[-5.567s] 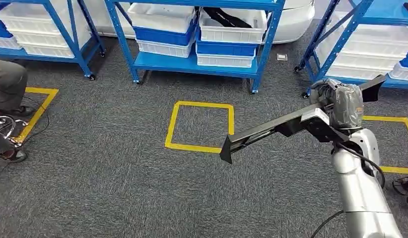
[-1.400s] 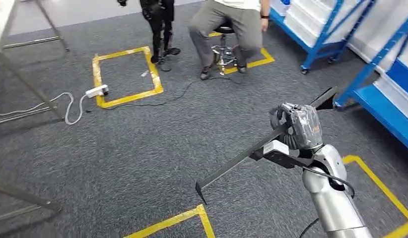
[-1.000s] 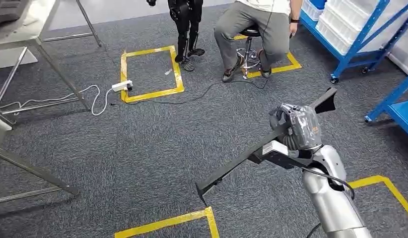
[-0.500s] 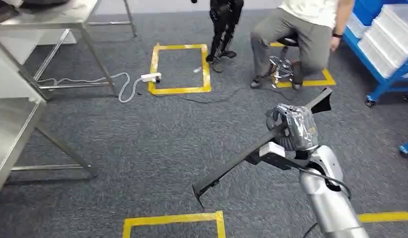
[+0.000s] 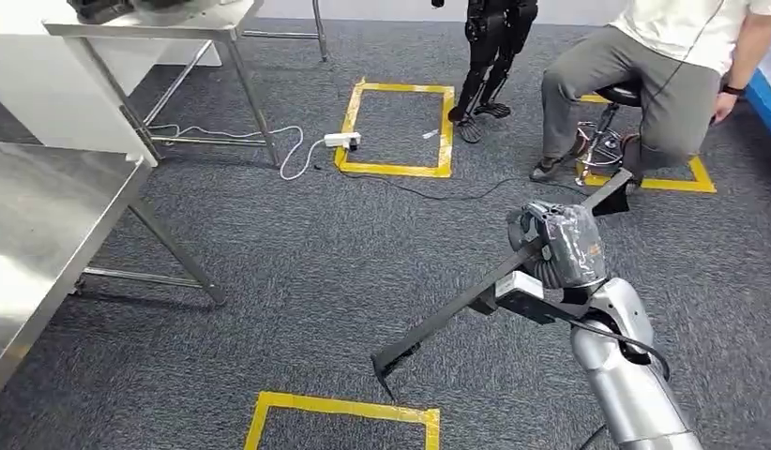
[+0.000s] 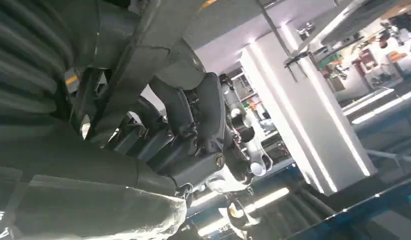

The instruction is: Take the parts from the cabinet and place them on the table.

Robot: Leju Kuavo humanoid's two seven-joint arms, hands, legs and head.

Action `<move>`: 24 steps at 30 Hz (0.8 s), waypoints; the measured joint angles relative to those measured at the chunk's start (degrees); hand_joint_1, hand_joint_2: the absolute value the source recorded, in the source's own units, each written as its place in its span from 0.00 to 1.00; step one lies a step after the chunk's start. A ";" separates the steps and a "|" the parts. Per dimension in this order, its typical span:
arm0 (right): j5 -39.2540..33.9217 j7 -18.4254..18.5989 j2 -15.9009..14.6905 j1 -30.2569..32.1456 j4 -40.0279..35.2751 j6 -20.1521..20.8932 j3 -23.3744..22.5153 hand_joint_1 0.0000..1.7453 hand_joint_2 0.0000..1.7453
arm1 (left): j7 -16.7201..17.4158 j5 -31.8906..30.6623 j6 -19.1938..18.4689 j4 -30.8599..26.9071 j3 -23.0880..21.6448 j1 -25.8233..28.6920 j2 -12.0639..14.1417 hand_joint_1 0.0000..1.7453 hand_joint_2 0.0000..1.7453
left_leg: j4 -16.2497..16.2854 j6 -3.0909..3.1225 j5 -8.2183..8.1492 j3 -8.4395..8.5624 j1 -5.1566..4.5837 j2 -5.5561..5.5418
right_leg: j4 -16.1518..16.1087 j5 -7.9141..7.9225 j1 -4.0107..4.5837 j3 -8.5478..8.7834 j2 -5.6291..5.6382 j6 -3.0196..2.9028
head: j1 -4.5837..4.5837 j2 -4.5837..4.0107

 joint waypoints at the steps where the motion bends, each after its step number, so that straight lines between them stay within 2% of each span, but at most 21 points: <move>1: 0.00 -0.02 -0.04 0.04 0.00 0.00 0.00 1.00 1.00 | 0.00 0.00 0.00 0.00 0.00 -0.14 0.00 0.00 1.00 | 4.29 -0.09 -1.98 -2.11 0.10 0.65 | 0.01 -0.04 0.25 -0.01 -0.61 -0.28 | 0.00 0.00; 2: 0.00 -0.07 -0.04 0.06 0.02 0.00 0.00 1.00 1.00 | 0.00 -0.02 0.00 0.00 0.00 -0.16 -0.04 0.00 1.00 | 8.44 -0.09 -3.65 -4.19 0.14 0.93 | 0.01 -0.14 0.47 -0.05 -1.31 -0.43 | -0.04 0.00; 3: -0.02 -0.11 -0.04 0.12 0.02 0.00 0.02 1.00 1.00 | 0.02 -0.07 0.00 0.00 0.00 -0.13 -0.13 0.00 1.00 | 10.84 -0.03 -4.11 -5.38 0.15 1.01 | 0.01 -0.20 0.64 -0.05 -1.94 -0.53 | -0.04 0.00; 4: -0.02 -0.11 -0.02 0.17 0.02 0.00 0.04 1.00 1.00 | 0.07 -0.07 0.00 0.00 0.00 -0.04 -0.15 0.00 1.00 | 10.42 0.17 -3.36 -5.13 0.14 1.01 | 0.01 -0.27 0.82 0.01 -2.56 -0.62 | -0.02 0.00; 5: -0.02 -0.11 -0.02 0.18 0.02 0.00 0.04 1.00 1.00 | 0.11 -0.11 0.00 0.00 0.00 0.01 -0.15 0.00 1.00 | 7.63 0.53 -1.62 -3.64 0.07 1.10 | 0.01 -0.36 1.00 0.09 -3.14 -0.75 | -0.04 0.00; 6: -0.02 -0.13 0.00 0.18 0.02 0.00 0.04 1.00 1.00 | 0.11 -0.15 0.00 0.00 0.00 -0.01 -0.13 0.00 1.00 | 3.28 1.02 0.46 -1.20 -0.15 1.43 | 0.01 -0.43 1.13 0.23 -3.73 -0.81 | -0.02 0.00; 7: -0.02 -0.13 0.00 0.15 0.02 0.00 0.04 1.00 1.00 | 0.11 -0.15 0.00 0.00 0.00 -0.08 -0.11 0.00 1.00 | -1.87 1.69 2.44 1.82 -0.57 2.63 | -0.01 -0.52 1.26 0.44 -4.36 -0.92 | -0.04 0.00; 8: -0.02 -0.13 0.00 0.15 0.02 -0.02 0.04 1.00 1.00 | 0.11 -0.22 0.00 0.00 0.00 -0.22 -0.02 0.00 1.00 | -5.14 2.47 2.37 3.58 -1.35 5.45 | -0.03 -0.60 1.28 0.53 -4.89 -0.95 | 0.00 0.00; 9: -0.02 -0.13 -0.02 0.12 0.02 -0.02 0.04 1.00 1.00 | 0.13 -0.33 0.02 -0.02 -0.02 -0.46 0.07 0.00 1.00 | -5.44 2.75 2.20 3.54 -1.63 5.70 | -0.03 -0.83 1.79 0.50 -5.45 -0.58 | 0.13 0.00; 11: -0.02 -0.15 0.00 0.29 0.04 -0.02 0.04 1.00 1.00 | 0.13 -0.42 0.07 -0.02 0.00 -0.51 0.13 0.00 1.00 | -5.51 3.08 2.20 3.34 -1.97 4.22 | -0.18 -0.94 1.31 0.65 -6.63 -0.29 | 0.02 0.00; 13: -0.02 -0.18 0.24 0.27 -0.13 -0.04 0.04 1.00 1.00 | 0.26 -0.42 0.11 -0.02 0.00 -0.45 0.24 0.00 1.00 | -6.97 3.81 2.94 4.23 -1.72 2.83 | -0.72 -1.03 1.75 1.37 -7.45 0.27 | -0.02 0.00; 14: -0.02 -0.15 0.17 0.30 -0.20 -0.09 0.02 1.00 1.00 | 0.31 -0.46 0.11 0.00 0.00 -0.30 0.09 0.00 1.00 | -7.61 3.65 3.57 4.82 -1.03 2.57 | -0.12 -1.31 1.56 0.70 -5.96 0.40 | 0.13 0.00; 15: -0.07 -0.20 0.11 0.25 -0.20 -0.13 0.00 1.00 1.00 | 0.37 -0.50 0.17 0.00 0.00 -0.42 0.02 0.00 1.00 | -8.26 3.65 3.80 5.24 -0.98 1.83 | 2.09 -2.23 1.10 0.07 -1.74 0.57 | 0.04 0.00; 16: -0.09 -0.22 -0.13 0.24 -0.17 -0.15 0.00 1.00 1.00 | 0.39 -0.50 0.17 0.00 0.00 -0.64 0.00 0.00 1.00 | -8.28 3.81 3.90 5.17 -0.85 1.25 | 5.87 -3.96 1.06 -1.72 -0.67 0.35 | 0.26 0.00; 17: -0.11 -0.18 -0.28 0.42 -0.09 -0.15 -0.02 1.00 1.00 | 0.44 -0.57 0.17 0.00 0.00 -0.77 -0.02 0.00 1.00 | -8.27 3.84 3.93 5.18 -0.73 0.47 | 10.15 -5.49 0.88 -3.91 -0.43 0.30 | 0.35 0.00; 18: -0.11 -0.15 -0.37 0.71 0.09 -0.15 -0.07 1.00 1.00 | 0.44 -0.57 0.17 0.00 -0.02 -0.74 -0.09 0.00 1.00 | -8.22 3.82 3.92 5.20 -0.63 -0.38 | 14.05 -6.53 0.53 -6.10 -0.30 0.54 | 0.37 0.00; 19: -0.11 -0.18 -0.42 0.93 0.24 -0.15 -0.02 1.00 1.00 | 0.48 -0.59 0.17 0.00 0.00 -0.73 -0.22 0.00 1.00 | -8.20 3.80 3.92 5.20 -0.47 -1.18 | 15.68 -6.54 0.39 -7.22 -0.25 1.00 | 0.35 0.00; 20: -0.11 -0.18 -0.42 1.04 0.26 -0.17 -0.04 1.00 1.00 | 0.53 -0.59 0.17 0.00 -0.02 -0.63 -0.28 0.00 1.00 | -8.13 3.66 3.88 5.25 -0.27 -1.99 | 14.48 -5.50 0.09 -7.01 -0.24 1.74 | 0.35 0.00; 22: -0.11 -0.18 -0.44 0.90 0.26 -0.17 -0.04 1.00 1.00 | 0.57 -0.59 0.17 0.00 0.00 -0.55 -0.37 0.00 1.00 | -7.69 3.07 3.62 5.25 0.21 -3.41 | 7.08 -1.56 -0.73 -3.99 0.39 3.59 | 0.33 0.00; 23: -0.11 -0.18 -0.46 0.93 0.26 -0.17 -0.07 1.00 1.00 | 0.61 -0.59 0.17 0.00 0.00 -0.56 -0.37 0.00 1.00 | -7.20 2.53 3.32 5.03 0.32 -4.19 | 2.48 0.29 -1.32 -1.99 1.88 4.39 | 0.37 0.00; 24: -0.11 -0.20 -0.52 0.83 0.31 -0.18 -0.07 1.00 1.00 | 0.61 -0.59 0.17 0.00 0.00 -0.71 -0.30 0.00 1.00 | -6.06 1.83 2.86 4.29 -0.04 -4.87 | -0.44 0.62 -1.36 -1.03 4.05 4.55 | 0.88 0.00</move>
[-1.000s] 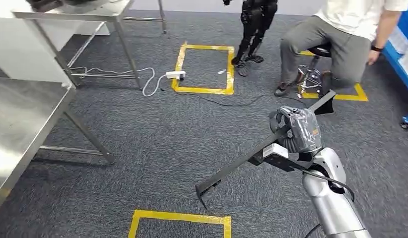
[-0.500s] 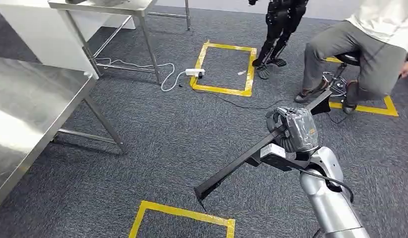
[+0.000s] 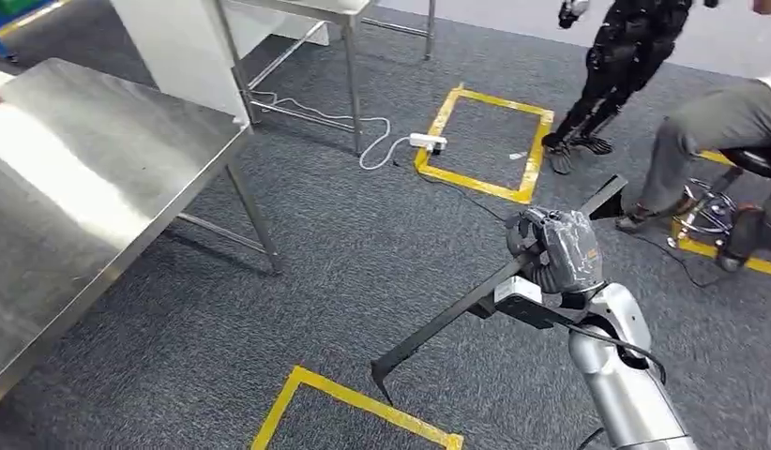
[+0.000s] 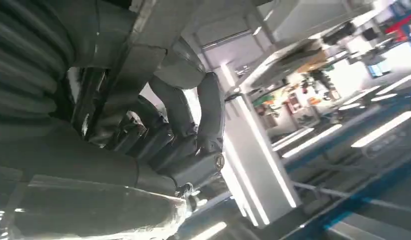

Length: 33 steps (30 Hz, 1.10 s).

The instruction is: Take the parts from the cabinet and place them on the table.

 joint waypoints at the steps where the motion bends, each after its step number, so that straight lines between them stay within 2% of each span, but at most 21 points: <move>1: 0.02 -0.02 -0.07 0.15 -0.02 -0.02 -0.07 1.00 1.00 | 0.04 0.00 0.02 0.00 0.00 0.02 0.00 0.00 1.00 | 0.02 -0.37 -0.18 -0.24 0.28 -0.76 | 0.48 -0.05 0.09 0.10 -0.21 -1.17 | -0.29 0.00; 3: 0.04 -0.02 0.07 0.13 0.00 -0.04 -0.02 1.00 1.00 | 0.04 -0.04 0.02 0.00 0.00 0.37 -0.02 0.00 1.00 | -0.25 -1.19 0.08 -0.56 0.68 -1.71 | 0.68 -0.23 0.81 0.05 -1.26 -2.05 | -0.44 0.00; 4: 0.02 -0.02 0.17 -0.16 -0.02 -0.04 0.04 1.00 1.00 | 0.07 -0.07 0.02 0.00 0.00 0.68 -0.02 0.00 1.00 | -0.26 -1.62 0.13 -0.67 0.82 -2.20 | 0.49 0.03 0.23 0.32 -1.88 -2.64 | -0.57 0.00; 5: 0.00 -0.02 0.46 -0.33 -0.04 -0.04 0.07 1.00 1.00 | 0.07 -0.24 0.00 0.02 -0.02 0.81 -0.02 0.00 1.00 | 0.35 -1.70 -0.33 -0.70 0.96 -0.86 | 0.31 0.09 0.03 0.51 -2.46 -2.90 | -0.48 0.00; 6: 0.00 -0.02 0.42 -0.32 -0.04 -0.04 0.04 1.00 1.00 | 0.07 -0.44 0.00 0.02 -0.02 0.77 -0.09 0.00 1.00 | 2.43 -1.94 -1.71 -1.69 0.63 2.37 | 0.29 -0.05 0.17 0.72 -2.97 -3.26 | -0.90 0.00; 7: 0.02 -0.02 0.39 -0.30 -0.04 -0.07 0.02 1.00 1.00 | 0.07 -0.50 0.00 0.00 -0.02 0.62 -0.02 0.00 1.00 | 5.98 -2.12 -3.56 -3.44 0.72 4.17 | 0.29 -0.15 0.47 0.80 -3.63 -4.04 | -1.14 0.00; 9: 0.02 -0.02 0.35 -0.28 0.00 -0.07 0.04 1.00 1.00 | 0.07 -0.59 0.00 0.00 -0.02 0.50 0.04 0.00 1.00 | 14.50 -2.36 -6.97 -8.02 0.86 5.57 | 0.31 -0.33 0.98 0.82 -5.04 -4.31 | -1.12 0.00; 10: 0.02 -0.02 0.37 -0.27 0.04 -0.07 0.09 1.00 1.00 | 0.07 -0.66 0.00 0.02 -0.04 0.54 -0.02 0.00 1.00 | 16.61 -2.38 -7.25 -9.27 0.87 5.81 | 0.31 -0.44 1.14 0.82 -5.63 -4.47 | -1.07 0.00; 11: 0.02 -0.02 0.37 -0.26 0.11 -0.07 0.09 1.00 1.00 | 0.07 -0.68 0.00 0.02 -0.02 0.61 -0.04 0.00 1.00 | 16.18 -2.34 -6.33 -9.22 0.87 5.93 | 0.32 -0.51 1.24 0.88 -6.21 -4.54 | -1.07 0.00; 13: 0.02 -0.02 0.39 -0.29 0.11 -0.07 0.09 1.00 1.00 | 0.07 -0.85 0.02 0.02 -0.02 0.63 0.00 0.00 1.00 | 8.44 -1.78 -1.86 -5.29 0.78 6.63 | 0.31 -0.68 1.43 1.14 -7.39 -4.66 | -1.10 0.00; 14: 0.00 -0.02 0.39 -0.33 0.11 -0.09 0.09 1.00 1.00 | 0.07 -0.85 0.02 0.00 -0.02 0.56 0.02 0.00 1.00 | 3.61 -1.23 0.08 -2.55 0.53 8.19 | 0.30 -0.82 1.50 1.35 -7.87 -4.52 | -1.10 0.00; 15: 0.00 -0.04 0.42 -0.32 0.11 -0.13 0.09 1.00 1.00 | 0.07 -1.01 0.04 0.00 -0.02 0.35 0.11 0.00 1.00 | 0.58 -0.74 -0.17 -1.07 -0.10 10.81 | 0.28 -0.98 1.64 1.54 -8.40 -4.32 | -1.03 0.00; 19: 0.00 -0.11 0.46 -0.42 0.11 -0.33 0.11 1.00 1.00 | 0.07 -1.14 0.09 0.00 -0.04 0.18 0.20 0.00 1.00 | 0.20 0.44 -0.09 -1.26 -0.81 8.23 | -0.21 -1.33 1.83 2.13 -10.46 -3.22 | -1.16 0.00; 20: 0.02 -0.11 0.44 -0.34 0.00 -0.37 0.11 1.00 1.00 | 0.09 -1.18 0.07 0.02 -0.04 0.23 0.18 0.00 1.00 | -1.03 1.04 0.70 -0.17 0.04 7.56 | 0.13 -1.74 2.26 1.72 -10.02 -2.78 | -1.03 0.00; 22: -0.04 -0.22 0.18 -0.31 0.00 -0.57 0.04 1.00 1.00 | 0.26 -1.20 0.07 0.00 -0.04 0.08 -0.04 0.00 1.00 | -1.45 1.56 1.03 0.28 -0.03 6.64 | 4.50 -3.77 1.80 0.20 -5.68 -3.14 | -0.99 0.00; 24: -0.02 -0.17 -0.24 0.25 0.15 -0.59 0.02 1.00 1.00 | 0.44 -1.22 0.07 0.00 -0.04 -0.05 -0.07 0.00 1.00 | -1.46 1.63 0.98 0.24 0.00 5.00 | 13.51 -7.11 1.66 -4.61 -4.40 -3.54 | -0.51 0.00; 26: 0.00 -0.17 -0.31 0.73 0.24 -0.59 0.07 1.00 1.00 | 0.52 -1.25 0.07 0.00 -0.04 0.00 -0.20 0.00 1.00 | -1.40 1.59 0.96 0.25 -0.01 3.45 | 16.79 -7.30 1.53 -6.76 -4.17 -2.81 | -0.57 0.00; 27: 0.02 -0.17 -0.31 0.74 0.26 -0.59 0.09 1.00 1.00 | 0.55 -1.25 0.07 0.02 -0.02 0.08 -0.22 0.00 1.00 | -1.36 1.56 0.95 0.27 0.07 2.64 | 14.39 -5.85 1.31 -5.89 -4.17 -2.13 | -0.50 0.00; 29: 0.00 -0.13 -0.31 0.42 0.26 -0.59 0.09 1.00 1.00 | 0.57 -1.25 0.07 0.02 -0.02 0.14 -0.35 0.00 1.00 | -0.87 1.01 0.70 0.25 0.40 1.11 | 4.89 -1.67 0.57 -1.48 -3.42 -0.63 | -0.51 0.00; 30: 0.00 -0.11 -0.31 0.21 0.26 -0.59 0.09 1.00 1.00 | 0.57 -1.27 0.07 0.00 -0.02 0.13 -0.33 0.00 1.00 | -0.29 0.48 0.37 -0.12 0.44 0.42 | 0.81 -0.63 -0.10 0.29 -1.37 -0.16 | -0.42 0.00; 33: 0.02 0.00 -0.04 -0.10 0.39 -0.57 0.18 1.00 1.00 | 0.57 -1.27 0.13 0.02 -0.02 0.36 -0.20 0.00 1.00 | 0.13 -0.69 0.29 -0.89 0.29 -0.87 | 0.92 -0.64 0.77 0.55 -2.19 -2.17 | -0.57 0.00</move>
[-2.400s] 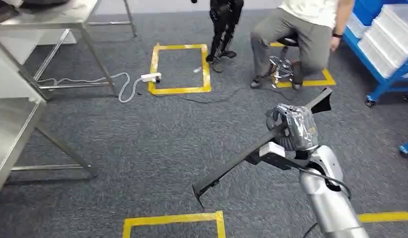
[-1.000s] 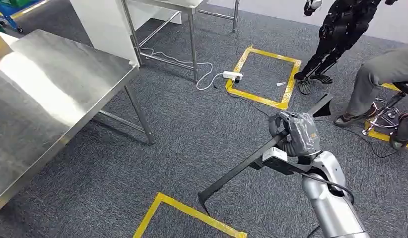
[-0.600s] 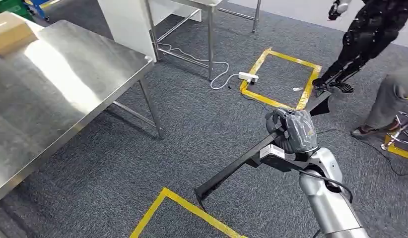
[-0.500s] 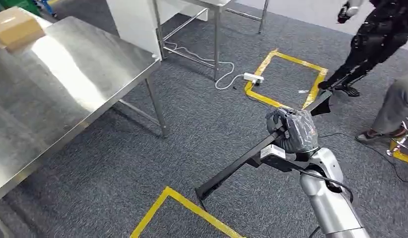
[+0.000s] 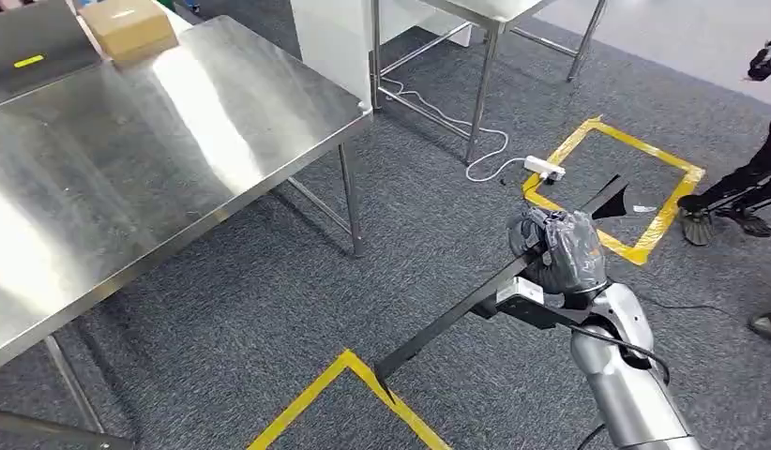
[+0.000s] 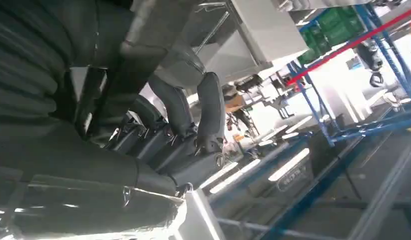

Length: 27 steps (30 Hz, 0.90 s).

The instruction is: Take the parts from the cabinet and place them on the table.

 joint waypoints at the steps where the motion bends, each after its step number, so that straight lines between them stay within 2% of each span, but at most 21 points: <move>1: 0.02 0.00 0.13 -0.14 0.02 0.00 0.09 1.00 1.00 | 0.00 0.02 0.02 0.00 0.00 0.22 -0.02 0.00 1.00 | -0.18 -0.24 0.15 -0.13 0.19 -0.27 | 0.01 0.06 0.10 0.00 -0.44 -0.30 | 0.05 0.00; 2: 0.02 0.00 0.48 -0.47 0.04 0.00 0.13 1.00 1.00 | 0.00 -0.09 0.04 0.00 -0.02 0.38 0.04 0.00 1.00 | 0.03 -0.40 -0.01 -0.18 0.39 -0.57 | -0.27 0.28 -0.46 0.11 -1.01 -0.78 | 0.02 0.00; 4: 0.05 0.00 0.57 -0.91 0.02 0.00 0.11 1.00 1.00 | -0.07 -0.39 0.04 0.00 0.00 0.40 0.04 0.00 1.00 | 3.97 -0.88 -2.50 -1.85 0.03 4.72 | -0.31 0.17 -0.18 0.40 -1.83 -1.56 | -0.70 0.00; 5: 0.07 0.02 0.55 -0.91 0.05 0.00 0.11 1.00 1.00 | -0.09 -0.48 0.02 0.00 0.00 0.21 0.11 0.00 1.00 | 8.22 -1.08 -4.55 -4.00 0.18 5.87 | -0.30 -0.01 0.08 0.48 -2.37 -1.85 | -0.61 0.00; 7: 0.11 0.22 0.55 -0.72 0.05 -0.02 0.09 1.00 1.00 | -0.13 -0.68 -0.18 -0.02 -0.02 0.13 0.11 0.00 1.00 | 15.99 -1.24 -7.47 -8.16 0.20 6.72 | -0.29 -0.25 0.44 0.55 -3.60 -2.19 | -0.63 0.00; 8: 0.15 0.26 0.55 -0.59 0.05 -0.02 0.11 1.00 1.00 | -0.13 -0.96 -0.28 0.00 -0.02 0.18 0.09 0.00 1.00 | 17.35 -1.14 -7.31 -9.03 0.20 6.85 | -0.28 -0.35 0.56 0.62 -4.17 -2.32 | -0.61 0.00; 9: 0.15 0.35 0.55 -0.41 0.02 -0.02 0.09 1.00 1.00 | -0.13 -1.03 -0.33 0.00 -0.02 0.26 0.09 0.00 1.00 | 15.89 -0.90 -5.87 -8.43 0.17 6.94 | -0.29 -0.45 0.73 0.77 -4.75 -2.44 | -0.65 0.00; 11: 0.15 0.48 0.57 -0.21 -0.15 -0.04 0.09 1.00 1.00 | -0.07 -1.05 -0.33 -0.02 -0.02 0.14 0.17 0.00 1.00 | 7.05 0.15 -1.22 -3.85 -0.13 7.72 | -0.31 -0.73 1.09 1.18 -5.90 -2.67 | -0.65 0.00; 12: 0.15 0.48 0.57 -0.16 -0.35 -0.04 0.09 1.00 1.00 | -0.07 -1.05 -0.33 -0.02 -0.02 0.00 0.22 0.00 1.00 | 2.53 1.05 0.34 -1.34 -0.67 9.57 | -0.34 -0.86 1.16 1.37 -6.38 -2.59 | -0.65 0.00; 13: 0.15 0.48 0.57 -0.09 -0.48 -0.04 0.04 1.00 1.00 | -0.02 -1.05 -0.33 -0.02 -0.02 -0.27 0.39 0.00 1.00 | 1.00 1.46 -0.47 -0.64 -1.38 11.68 | -0.26 -1.13 1.62 1.41 -6.80 -2.27 | -0.50 0.00; 15: 0.20 0.57 0.55 0.02 -0.52 -0.07 -0.02 1.00 1.00 | -0.02 -1.05 -0.37 -0.02 -0.02 -0.40 0.31 0.00 1.00 | 0.81 1.50 -0.40 -0.88 -1.57 10.27 | -0.40 -1.35 1.61 1.50 -7.82 -1.81 | -0.59 0.00; 17: 0.33 0.59 0.85 0.09 -0.74 -0.07 -0.02 1.00 1.00 | -0.02 -1.05 -0.31 -0.02 -0.02 -0.34 0.42 0.00 1.00 | -0.05 2.02 -0.18 -0.31 -1.67 8.93 | -0.91 -1.51 1.83 2.34 -8.98 -1.26 | -0.68 0.00; 18: 0.44 0.59 0.76 0.17 -0.90 -0.07 -0.09 1.00 1.00 | 0.00 -1.12 -0.31 -0.02 -0.02 -0.20 0.28 0.00 1.00 | -1.01 2.11 0.50 0.66 -0.81 8.46 | -0.15 -1.88 1.75 1.67 -7.24 -1.01 | -0.46 0.00; 19: 0.44 0.59 0.79 0.14 -0.89 -0.09 -0.13 1.00 1.00 | 0.00 -1.14 -0.31 -0.02 -0.02 -0.35 0.20 0.00 1.00 | -1.46 2.32 0.60 0.93 -0.75 7.85 | 1.66 -2.72 1.54 1.24 -4.47 -0.98 | -0.45 -0.02; 20: 0.46 0.57 0.74 0.19 -0.89 -0.09 -0.13 1.00 1.00 | 0.02 -1.25 -0.31 -0.02 -0.02 -0.55 0.22 0.00 1.00 | -1.43 2.75 0.72 0.89 -0.71 7.31 | 5.52 -4.37 1.39 -0.69 -3.01 -1.31 | -0.28 0.00; 22: 0.53 0.59 0.46 0.92 -0.72 -0.09 -0.28 1.00 1.00 | 0.00 -1.49 -0.31 -0.02 -0.02 -0.81 0.11 0.00 1.00 | -1.43 2.74 0.71 0.84 -0.67 5.43 | 13.94 -7.21 1.12 -5.38 -2.20 -1.35 | -0.13 0.00; 23: 0.61 0.59 0.46 1.16 -0.72 -0.09 -0.28 1.00 1.00 | 0.00 -1.57 -0.31 -0.02 -0.02 -0.79 0.04 0.00 1.00 | -1.39 2.70 0.69 0.84 -0.66 4.55 | 15.77 -7.31 1.01 -6.64 -2.11 -0.98 | -0.17 0.00; 24: 0.61 0.59 0.48 1.23 -0.72 -0.09 -0.28 1.00 1.00 | 0.00 -1.66 -0.33 -0.02 -0.02 -0.75 0.02 0.00 1.00 | -1.36 2.63 0.67 0.88 -0.60 3.78 | 14.70 -6.38 0.84 -6.48 -2.11 -0.42 | -0.17 0.00; 25: 0.64 0.59 0.48 1.22 -0.72 -0.09 -0.31 1.00 1.00 | 0.06 -1.73 -0.35 -0.02 -0.02 -0.69 -0.02 0.00 1.00 | -1.22 2.49 0.62 0.89 -0.49 3.04 | 11.52 -4.60 0.61 -5.23 -2.04 0.35 | -0.22 0.00; 26: 0.64 0.59 0.48 1.20 -0.76 -0.11 -0.46 1.00 1.00 | 0.11 -1.94 -0.46 -0.02 -0.02 -0.70 -0.02 0.00 1.00 | -0.91 2.20 0.46 0.89 -0.27 2.19 | 6.27 -2.12 0.28 -2.86 -1.58 1.27 | -0.15 0.00; 27: 0.66 0.59 0.48 1.20 -0.76 -0.11 -0.59 1.00 1.00 | 0.11 -2.19 -0.50 -0.02 -0.02 -0.73 -0.02 0.00 1.00 | -0.44 1.79 0.18 0.76 -0.13 1.45 | 1.55 -0.23 -0.21 -0.65 -0.18 1.99 | -0.11 0.00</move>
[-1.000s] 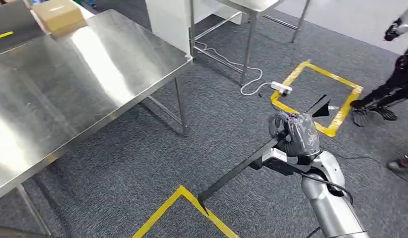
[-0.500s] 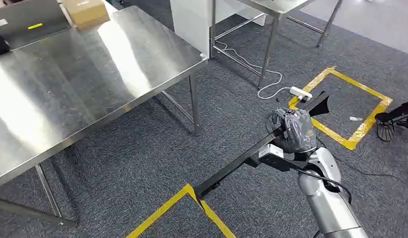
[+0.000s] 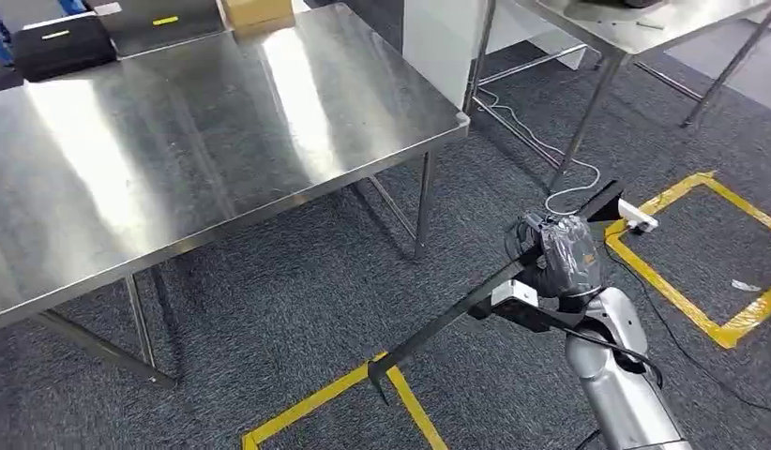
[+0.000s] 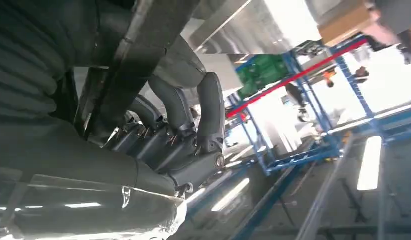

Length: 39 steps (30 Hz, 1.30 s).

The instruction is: Take the parts from the cabinet and place them on the table.

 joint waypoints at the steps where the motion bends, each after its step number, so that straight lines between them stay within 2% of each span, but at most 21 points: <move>1: 0.00 0.00 0.02 0.00 0.00 0.00 -0.04 1.00 1.00 | 0.00 -0.06 0.00 0.00 0.00 -0.05 0.13 0.00 1.00 | 0.68 -0.60 -0.37 -0.41 -0.28 -0.70 | -1.43 -0.25 -0.05 0.47 2.11 -0.26 | 0.15 0.00; 2: 0.02 -0.02 0.00 0.04 -0.04 0.00 -0.09 1.00 1.00 | 0.02 -0.13 0.00 0.00 0.00 -0.09 0.15 0.00 1.00 | 0.97 -0.90 -0.47 -0.74 -0.29 -1.17 | -1.68 -0.01 0.14 0.82 1.26 -1.26 | 0.15 0.00; 5: 0.02 -0.02 0.30 0.05 -0.15 0.00 -0.13 1.00 1.00 | 0.09 -0.13 -0.07 0.00 0.00 0.33 0.20 0.00 1.00 | 0.68 -1.60 -0.08 -1.27 0.07 -2.15 | -1.60 0.19 0.33 0.87 0.10 -2.41 | 0.11 0.00; 6: 0.04 -0.02 0.46 -0.01 -0.24 0.00 -0.15 1.00 1.00 | 0.09 -0.13 -0.09 0.00 0.00 0.35 0.26 0.00 1.00 | 1.23 -1.84 -0.48 -1.31 0.19 -0.90 | -1.76 0.35 -0.03 1.08 -0.48 -2.80 | 0.15 0.00; 7: 0.02 -0.02 0.44 0.03 -0.33 -0.02 -0.22 1.00 1.00 | 0.11 -0.13 -0.09 0.00 0.00 0.26 0.20 0.00 1.00 | 3.11 -2.20 -1.64 -2.16 -0.18 2.36 | -1.81 0.18 0.12 1.26 -0.88 -3.10 | -0.18 0.00; 8: 0.04 -0.02 0.44 0.03 -0.35 -0.02 -0.35 1.00 1.00 | 0.15 -0.13 -0.07 0.00 0.00 0.08 0.26 0.00 1.00 | 6.55 -2.49 -3.51 -3.84 -0.05 4.09 | -1.81 0.07 0.26 1.35 -1.44 -3.67 | -0.42 0.00; 10: 0.04 -0.02 0.42 0.13 -0.35 -0.02 -0.41 1.00 1.00 | 0.15 -0.22 -0.09 0.00 -0.02 -0.17 0.33 0.00 1.00 | 15.11 -2.72 -7.06 -8.39 0.18 5.22 | -1.79 -0.18 0.55 1.45 -2.67 -4.03 | -0.37 0.00; 12: 0.04 -0.02 0.44 0.27 -0.35 -0.02 -0.42 1.00 1.00 | 0.20 -0.24 -0.17 0.00 -0.02 -0.13 0.26 0.00 1.00 | 17.86 -2.61 -6.89 -10.23 0.23 5.48 | -1.77 -0.35 0.71 1.55 -3.91 -4.23 | -0.37 0.00; 15: 0.11 -0.02 0.46 0.35 -0.50 -0.09 -0.44 1.00 1.00 | 0.31 -0.24 -0.17 0.00 -0.02 -0.19 0.37 0.00 1.00 | 6.16 -1.24 -0.67 -4.24 -0.18 6.97 | -1.82 -0.74 1.10 2.05 -5.65 -4.33 | -0.37 0.00; 16: 0.11 -0.02 0.46 0.36 -0.74 -0.09 -0.46 1.00 1.00 | 0.35 -0.24 -0.17 0.00 -0.02 -0.26 0.44 0.00 1.00 | 1.99 -0.29 -0.03 -1.87 -0.86 9.96 | -1.86 -0.95 1.15 2.28 -6.19 -4.21 | -0.39 0.00; 17: 0.11 -0.02 0.44 0.37 -0.81 -0.13 -0.55 1.00 1.00 | 0.35 -0.24 -0.22 0.00 -0.02 -0.41 0.50 0.00 1.00 | 1.56 -0.30 -0.49 -1.74 -1.23 10.20 | -1.76 -1.29 1.90 2.27 -6.70 -3.74 | -0.24 0.00; 21: 0.20 -0.02 0.55 0.53 -1.18 -0.17 -0.68 1.00 1.00 | 0.66 -0.35 -0.28 -0.02 -0.02 -0.43 0.50 0.00 1.00 | 0.32 0.35 0.03 -1.05 -0.99 7.18 | -2.21 -1.86 2.24 2.93 -8.59 -2.71 | -0.35 0.00; 23: 0.17 -0.07 0.44 0.58 -1.27 -0.20 -1.00 1.00 1.00 | 0.79 -0.48 -0.31 -0.02 0.00 -0.67 0.24 0.00 1.00 | -0.42 0.87 0.54 -0.48 -0.60 6.12 | 1.77 -3.60 1.47 1.26 -3.27 -2.70 | -0.22 0.00; 25: 0.17 0.02 0.00 1.02 -1.18 -0.20 -1.38 1.00 1.00 | 0.83 -0.55 -0.31 -0.02 0.00 -0.99 0.15 0.00 1.00 | -0.43 1.02 0.48 -0.50 -0.56 4.35 | 10.73 -6.90 1.24 -3.63 -1.90 -3.08 | 0.09 0.00; 27: 0.20 0.02 -0.02 1.25 -1.09 -0.20 -1.44 1.00 1.00 | 0.85 -0.57 -0.31 -0.02 0.00 -0.98 0.02 0.00 1.00 | -0.37 0.99 0.41 -0.50 -0.56 2.76 | 14.56 -7.23 1.21 -6.37 -1.79 -2.46 | 0.07 0.00; 29: 0.22 0.00 0.00 1.18 -1.11 -0.20 -1.51 1.00 1.00 | 0.87 -0.74 -0.31 0.00 0.00 -0.86 -0.09 0.00 1.00 | -0.19 0.80 0.34 -0.46 -0.40 1.10 | 8.25 -3.60 0.95 -4.15 -1.63 -1.06 | 0.04 0.00; 31: 0.22 0.00 0.00 1.08 -1.09 -0.20 -1.79 1.00 1.00 | 0.87 -0.85 -0.31 -0.02 0.00 -0.88 -0.09 0.00 1.00 | 0.40 0.16 -0.02 -0.64 -0.26 -0.47 | -1.74 0.35 0.12 0.21 0.84 0.04 | 0.13 0.00; 33: 0.22 -0.02 -0.02 0.95 -1.05 -0.20 -1.92 1.00 1.00 | 0.87 -1.05 -0.33 0.00 0.00 -0.86 -0.02 0.00 1.00 | 0.73 -0.61 -0.21 -0.94 -0.60 -1.49 | -1.99 0.39 0.73 0.72 0.27 -1.62 | 0.13 0.00; 36: 0.35 -0.02 0.13 0.75 -1.05 -0.17 -1.88 1.00 1.00 | 0.90 -1.07 -0.33 0.00 0.00 -0.46 0.09 0.00 1.00 | 0.66 -1.21 -0.14 -1.33 -0.26 -2.37 | -2.21 0.60 0.45 0.93 -0.92 -2.80 | 0.17 0.00; 38: 0.39 -0.07 0.31 0.53 -1.07 -0.17 -1.90 1.00 1.00 | 0.90 -1.07 -0.37 0.00 0.00 -0.48 0.07 0.00 1.00 | 4.22 -1.97 -2.38 -2.74 -0.50 2.69 | -2.30 0.46 0.49 1.33 -1.75 -3.55 | -0.50 0.00; 39: 0.39 -0.07 0.28 0.54 -1.07 -0.17 -1.92 1.00 1.00 | 0.90 -1.07 -0.37 0.00 0.00 -0.60 0.13 0.00 1.00 | 8.04 -2.30 -4.27 -4.66 -0.23 4.09 | -2.30 0.33 0.67 1.46 -2.26 -4.08 | -0.48 0.00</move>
